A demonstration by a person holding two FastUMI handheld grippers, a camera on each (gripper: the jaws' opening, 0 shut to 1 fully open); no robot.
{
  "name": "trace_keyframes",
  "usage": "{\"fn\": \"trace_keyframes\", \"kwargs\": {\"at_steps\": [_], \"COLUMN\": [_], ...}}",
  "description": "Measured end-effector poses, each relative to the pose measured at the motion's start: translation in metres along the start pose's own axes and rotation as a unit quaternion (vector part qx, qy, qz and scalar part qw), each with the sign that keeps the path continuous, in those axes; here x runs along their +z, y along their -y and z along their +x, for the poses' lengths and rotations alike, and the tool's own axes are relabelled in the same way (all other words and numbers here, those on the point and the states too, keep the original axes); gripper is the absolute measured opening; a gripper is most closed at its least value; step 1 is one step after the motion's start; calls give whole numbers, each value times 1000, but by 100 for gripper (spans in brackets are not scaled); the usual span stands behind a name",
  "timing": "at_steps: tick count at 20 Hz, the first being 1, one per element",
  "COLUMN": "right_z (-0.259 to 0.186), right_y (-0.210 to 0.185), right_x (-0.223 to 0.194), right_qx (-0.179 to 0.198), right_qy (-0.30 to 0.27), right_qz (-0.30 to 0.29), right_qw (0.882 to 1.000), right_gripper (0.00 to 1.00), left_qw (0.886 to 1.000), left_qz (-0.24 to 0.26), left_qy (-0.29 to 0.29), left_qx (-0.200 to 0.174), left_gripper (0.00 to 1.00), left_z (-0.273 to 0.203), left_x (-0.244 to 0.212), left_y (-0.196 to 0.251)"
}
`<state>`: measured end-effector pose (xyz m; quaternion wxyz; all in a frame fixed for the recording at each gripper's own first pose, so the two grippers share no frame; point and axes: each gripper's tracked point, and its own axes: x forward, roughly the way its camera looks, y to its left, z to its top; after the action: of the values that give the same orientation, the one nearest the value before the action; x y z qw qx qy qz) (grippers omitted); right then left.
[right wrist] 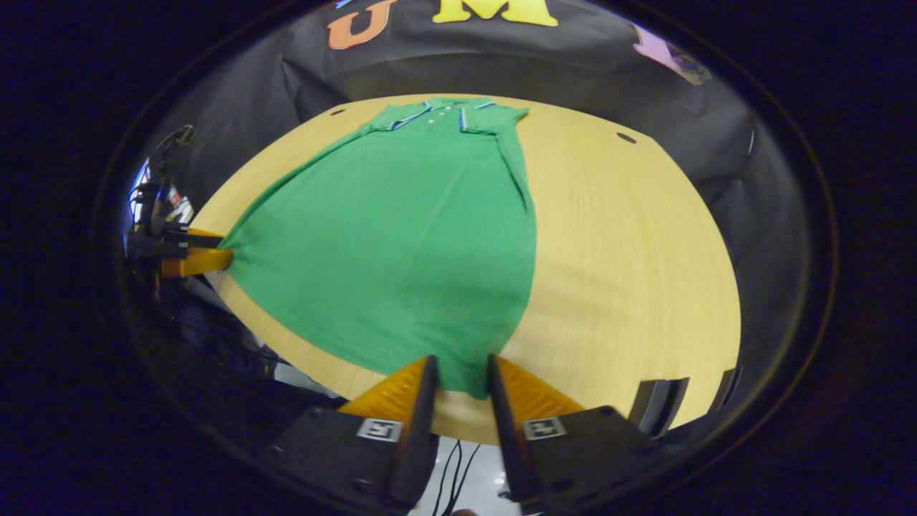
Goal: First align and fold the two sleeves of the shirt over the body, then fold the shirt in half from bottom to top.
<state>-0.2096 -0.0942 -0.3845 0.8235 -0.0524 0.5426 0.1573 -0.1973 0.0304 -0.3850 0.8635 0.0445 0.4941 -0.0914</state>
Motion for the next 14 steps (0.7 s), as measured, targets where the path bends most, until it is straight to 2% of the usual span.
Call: {"fn": "trace_keyframes", "kwargs": {"at_steps": [2, 3, 4, 6, 8, 9, 14], "right_z": [1, 1, 1, -1, -6, -11, -23], "right_y": [0, 0, 0, -1, -1, -1, 4], "right_x": [1, 2, 3, 6, 14, 21, 50], "right_qx": [5, 12, 21, 35, 47, 51, 78], "right_qy": [-6, -8, -11, -18, -7, -1, 21], "right_qz": [3, 19, 39, 78, 97, 103, 139], "right_qw": [1000, 1000, 999, 996, 994, 993, 987], "right_gripper": [6, 9, 10, 7, 9, 6, 9], "left_qw": [1000, 1000, 999, 999, 998, 998, 996], "left_qz": [15, 15, 12, 0, -9, -9, 0], "left_qy": [-4, -2, 0, -3, 1, 7, 35], "left_qx": [-19, -27, -30, -49, -62, -67, -78], "left_gripper": [46, 37, 16, 7, 4, 4, 4], "left_z": [-2, -4, -5, -5, -2, -7, -20], "left_x": [-3, -4, -3, 1, 12, 16, 48], "left_y": [8, 10, 11, 17, 21, 21, 21]}}
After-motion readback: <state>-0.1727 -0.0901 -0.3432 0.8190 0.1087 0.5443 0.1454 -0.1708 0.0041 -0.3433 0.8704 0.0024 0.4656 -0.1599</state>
